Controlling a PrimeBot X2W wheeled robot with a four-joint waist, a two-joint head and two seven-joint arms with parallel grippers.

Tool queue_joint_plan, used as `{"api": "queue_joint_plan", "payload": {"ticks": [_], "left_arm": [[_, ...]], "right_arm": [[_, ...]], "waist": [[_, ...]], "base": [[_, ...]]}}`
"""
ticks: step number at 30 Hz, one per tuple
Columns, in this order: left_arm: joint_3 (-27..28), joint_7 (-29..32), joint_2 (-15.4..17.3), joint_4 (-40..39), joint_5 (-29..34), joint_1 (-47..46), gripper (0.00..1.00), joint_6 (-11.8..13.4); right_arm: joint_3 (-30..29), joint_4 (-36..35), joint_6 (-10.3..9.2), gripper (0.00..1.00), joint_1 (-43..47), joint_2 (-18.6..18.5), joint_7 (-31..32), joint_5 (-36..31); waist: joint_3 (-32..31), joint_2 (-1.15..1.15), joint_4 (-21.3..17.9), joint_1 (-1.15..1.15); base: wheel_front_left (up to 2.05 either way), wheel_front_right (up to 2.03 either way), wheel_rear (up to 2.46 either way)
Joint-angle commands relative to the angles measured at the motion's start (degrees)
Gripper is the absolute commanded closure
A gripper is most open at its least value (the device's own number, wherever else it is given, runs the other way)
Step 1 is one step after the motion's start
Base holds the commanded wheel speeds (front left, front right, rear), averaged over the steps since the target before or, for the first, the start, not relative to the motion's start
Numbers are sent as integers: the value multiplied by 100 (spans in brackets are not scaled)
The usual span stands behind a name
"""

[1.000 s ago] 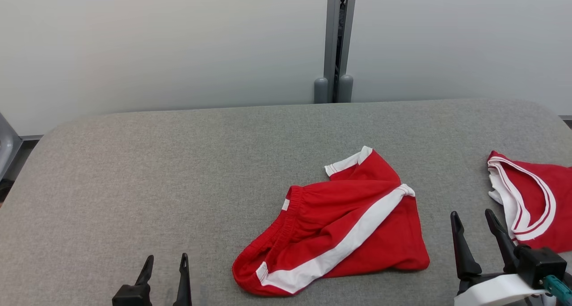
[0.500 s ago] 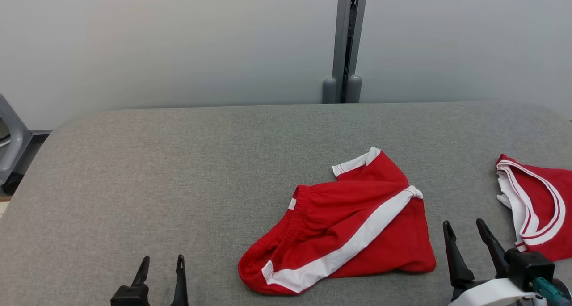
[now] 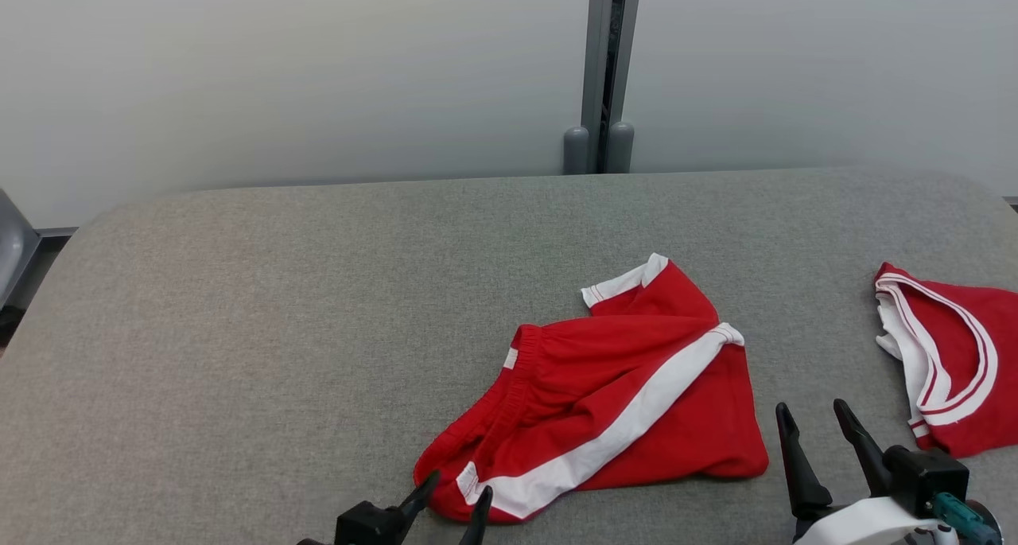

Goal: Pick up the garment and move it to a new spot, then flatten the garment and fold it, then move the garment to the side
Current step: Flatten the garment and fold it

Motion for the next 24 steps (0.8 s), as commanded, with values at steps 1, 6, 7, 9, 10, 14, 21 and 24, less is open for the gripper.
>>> {"api": "queue_joint_plan", "payload": {"ticks": [1, 6, 7, 9, 10, 14, 21, 24], "left_arm": [[-137, -7, 35, 119, -36, -178, 0, -34], [-537, -7, 35, 689, -116, -556, 0, -79], [-577, -7, 35, 781, -130, -626, 0, -84], [-647, -7, 31, 933, -176, -742, 0, -90], [-674, -7, 33, 1005, -196, -780, 0, -85], [-731, -7, 33, 1169, -286, -903, 0, -65], [-900, -6, 34, 1450, -449, -998, 45, 27], [-963, -6, 33, 1578, -498, -1035, 78, 101]], "right_arm": [[4, 30, 0, 0, -48, -27, 1, -3], [21, 72, 0, 0, -102, -27, 1, -33], [31, 78, 0, 0, -117, -27, 1, -28], [39, 84, 0, 0, -133, -28, 1, -27], [37, 87, 0, 0, -133, -28, 1, -24], [42, 99, 0, 0, -146, -28, 1, -15], [40, 120, 0, 0, -144, -28, 1, 13], [27, 114, 0, 0, -148, -28, 1, 14]], "waist": [[19, 0, -32, 0], [66, 0, -117, 0], [74, 0, -135, 0], [87, 0, -166, 0], [92, 0, -179, 0], [104, 0, -227, 0], [120, 0, -273, 0], [131, 0, -272, 0]], "base": [[0, 0, 0], [0, 0, 0], [0, 0, 0], [0, 0, 0], [0, 0, 0], [0, 0, 0], [0, 0, 0], [0, 0, 0]]}}
